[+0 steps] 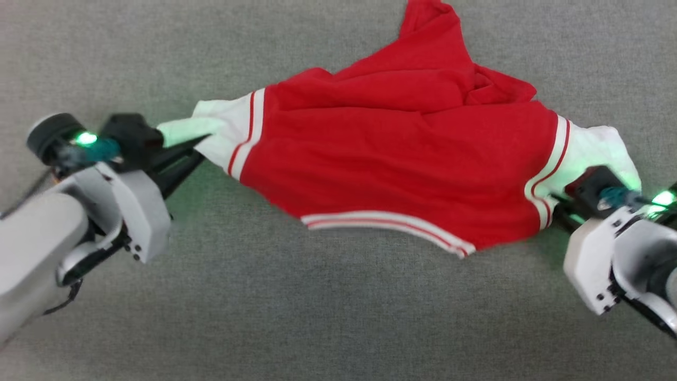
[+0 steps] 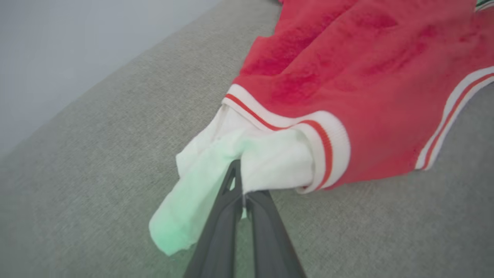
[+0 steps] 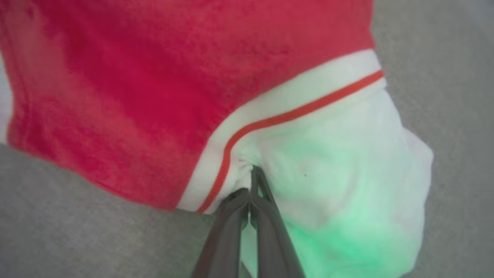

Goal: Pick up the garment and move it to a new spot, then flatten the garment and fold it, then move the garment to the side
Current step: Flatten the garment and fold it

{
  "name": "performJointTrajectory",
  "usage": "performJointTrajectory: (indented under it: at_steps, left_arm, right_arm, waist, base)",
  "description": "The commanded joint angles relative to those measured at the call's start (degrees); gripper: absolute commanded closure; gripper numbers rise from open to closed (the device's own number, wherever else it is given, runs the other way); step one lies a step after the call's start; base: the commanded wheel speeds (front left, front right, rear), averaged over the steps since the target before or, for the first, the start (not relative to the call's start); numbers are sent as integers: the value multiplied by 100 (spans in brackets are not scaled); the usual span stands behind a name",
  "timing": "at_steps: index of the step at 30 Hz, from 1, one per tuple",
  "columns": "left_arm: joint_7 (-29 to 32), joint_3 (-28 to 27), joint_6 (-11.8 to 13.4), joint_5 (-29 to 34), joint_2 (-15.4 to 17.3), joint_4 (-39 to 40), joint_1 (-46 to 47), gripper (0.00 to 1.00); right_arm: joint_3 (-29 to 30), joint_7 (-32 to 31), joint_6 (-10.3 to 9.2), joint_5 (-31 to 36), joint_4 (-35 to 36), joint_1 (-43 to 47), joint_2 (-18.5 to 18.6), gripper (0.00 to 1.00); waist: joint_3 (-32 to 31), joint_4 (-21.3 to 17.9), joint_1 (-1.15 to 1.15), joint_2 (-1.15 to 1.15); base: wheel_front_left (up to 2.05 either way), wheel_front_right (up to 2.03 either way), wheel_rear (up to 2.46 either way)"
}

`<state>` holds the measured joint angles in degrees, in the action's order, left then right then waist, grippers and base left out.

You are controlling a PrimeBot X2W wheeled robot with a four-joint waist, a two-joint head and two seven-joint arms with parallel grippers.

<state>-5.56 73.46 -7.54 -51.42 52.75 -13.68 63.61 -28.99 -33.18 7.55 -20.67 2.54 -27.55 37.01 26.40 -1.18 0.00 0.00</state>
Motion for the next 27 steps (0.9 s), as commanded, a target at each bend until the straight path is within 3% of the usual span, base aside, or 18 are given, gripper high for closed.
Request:
performJointTrajectory:
  at_steps: [1, 7, 10, 13, 18, 22, 27]
  left_arm:
    - [-186, -9, 12, -279, 63, -29, 50, 100]
    - [-539, -22, 11, -1685, 188, 224, 67, 100]
    - [-511, -71, 11, -2290, 226, 350, 226, 100]
    - [-424, -184, 11, -2808, 167, 294, 459, 100]
    - [-157, -651, 11, -3786, -122, -219, 987, 100]
    - [222, -1082, 11, -4299, -363, -974, 1618, 100]
    - [253, -1554, 11, -4428, -839, -2317, 2645, 100]
  right_arm:
    - [252, 52, -11, 46, 57, 120, -20, 100]
    - [1114, 38, -10, -132, 600, 313, -154, 100]
    - [1469, -23, -9, -360, 759, 183, -390, 100]
    - [1636, -67, -10, -401, 749, -191, -432, 100]
    - [1827, 117, -9, -433, 267, -1294, -933, 100]
    - [2311, 532, -9, -165, -535, -2527, -1819, 100]
    - [3245, 1115, -10, 441, -1733, -4091, -2837, 100]
  waist:
    - [-119, 34, 0, 0]
    - [-172, 122, 0, 0]
    - [-89, 158, 0, 0]
    - [40, 178, 0, 0]
    - [362, 129, 0, 0]
    - [668, -27, 0, 0]
    - [945, -150, 0, 0]
  base:
    - [0, 0, 0]
    - [0, 0, 0]
    - [0, 0, 0]
    - [0, 0, 0]
    - [0, 0, 0]
    - [0, 0, 0]
    - [0, 0, 0]
